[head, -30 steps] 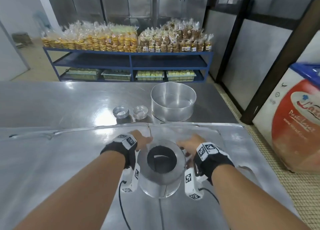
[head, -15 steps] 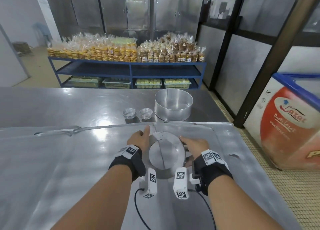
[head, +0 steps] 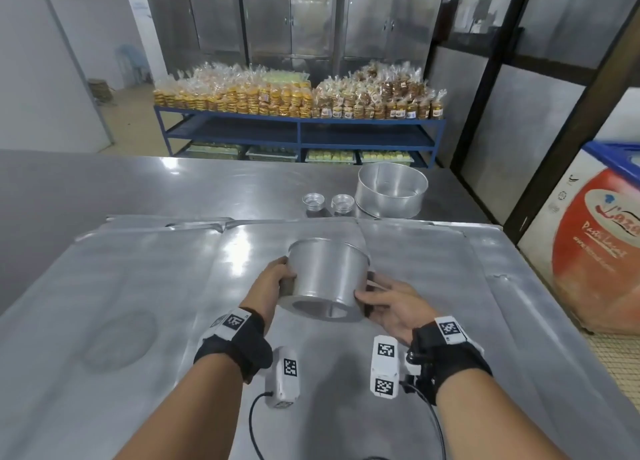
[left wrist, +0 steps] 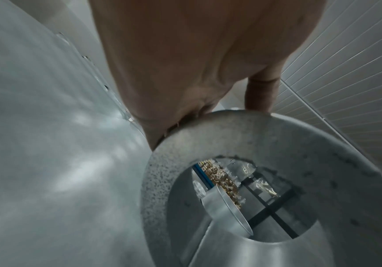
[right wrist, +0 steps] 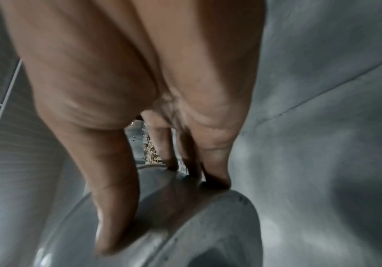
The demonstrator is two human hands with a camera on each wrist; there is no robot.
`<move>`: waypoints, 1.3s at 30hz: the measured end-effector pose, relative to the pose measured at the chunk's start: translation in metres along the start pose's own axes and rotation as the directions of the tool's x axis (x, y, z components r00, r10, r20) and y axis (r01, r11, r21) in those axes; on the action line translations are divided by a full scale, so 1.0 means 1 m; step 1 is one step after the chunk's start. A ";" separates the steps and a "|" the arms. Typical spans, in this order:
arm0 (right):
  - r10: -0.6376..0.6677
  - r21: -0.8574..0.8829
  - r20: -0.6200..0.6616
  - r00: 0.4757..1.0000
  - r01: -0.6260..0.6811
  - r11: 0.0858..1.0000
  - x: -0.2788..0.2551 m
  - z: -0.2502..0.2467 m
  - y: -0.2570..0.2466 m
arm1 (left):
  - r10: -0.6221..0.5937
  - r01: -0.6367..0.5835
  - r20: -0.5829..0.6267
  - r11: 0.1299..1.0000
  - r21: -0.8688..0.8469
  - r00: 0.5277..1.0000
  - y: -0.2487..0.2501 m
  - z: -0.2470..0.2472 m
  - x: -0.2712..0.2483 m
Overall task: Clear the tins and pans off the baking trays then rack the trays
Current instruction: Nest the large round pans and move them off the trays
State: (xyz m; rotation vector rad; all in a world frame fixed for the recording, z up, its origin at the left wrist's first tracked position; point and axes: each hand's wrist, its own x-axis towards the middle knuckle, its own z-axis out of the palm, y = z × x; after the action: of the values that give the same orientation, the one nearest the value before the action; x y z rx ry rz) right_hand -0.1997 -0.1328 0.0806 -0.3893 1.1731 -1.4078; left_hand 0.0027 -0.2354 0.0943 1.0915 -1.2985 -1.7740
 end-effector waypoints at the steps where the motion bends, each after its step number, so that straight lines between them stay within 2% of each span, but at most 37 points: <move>1: -0.015 0.009 0.019 1.000 0.015 1.000 -0.004 0.005 0.008 | -0.001 0.001 0.008 1.000 -0.001 1.000 -0.002 -0.009 -0.009; 6: -0.071 0.032 0.014 0.997 0.071 0.997 -0.026 0.041 0.044 | -0.079 0.082 -0.049 0.995 0.056 0.996 -0.020 -0.055 -0.040; 10: -0.075 -0.005 -0.147 0.986 0.075 0.997 -0.037 0.063 0.077 | -0.039 0.068 -0.157 0.980 0.185 0.987 -0.035 -0.085 -0.063; 12: -0.059 -0.039 -0.191 0.980 0.053 0.998 -0.043 0.069 0.090 | -0.047 0.082 -0.190 0.980 0.179 0.981 -0.045 -0.099 -0.072; 17: -0.039 -0.187 -0.240 0.970 -0.007 0.982 -0.059 0.083 0.109 | -0.056 0.095 -0.160 0.964 0.248 0.986 -0.058 -0.123 -0.096; 22: -0.038 -0.298 -0.229 0.973 -0.033 0.954 -0.068 0.089 0.120 | -0.032 0.061 -0.085 0.929 0.365 0.996 -0.068 -0.138 -0.109; 30: -0.021 -0.387 -0.235 0.972 -0.074 0.919 -0.062 0.089 0.127 | 0.005 0.040 -0.095 0.882 0.470 0.995 -0.071 -0.147 -0.115; 39: 0.036 -0.555 -0.218 0.975 -0.154 0.817 -0.050 0.093 0.112 | -0.045 0.101 -0.111 0.812 0.575 0.993 -0.058 -0.139 -0.111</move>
State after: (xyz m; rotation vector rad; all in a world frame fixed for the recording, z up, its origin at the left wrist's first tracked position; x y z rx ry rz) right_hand -0.0521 -0.1033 0.0499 -0.6065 1.7612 -0.9957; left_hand 0.1734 -0.1774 0.0436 1.5490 -1.8246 -1.3746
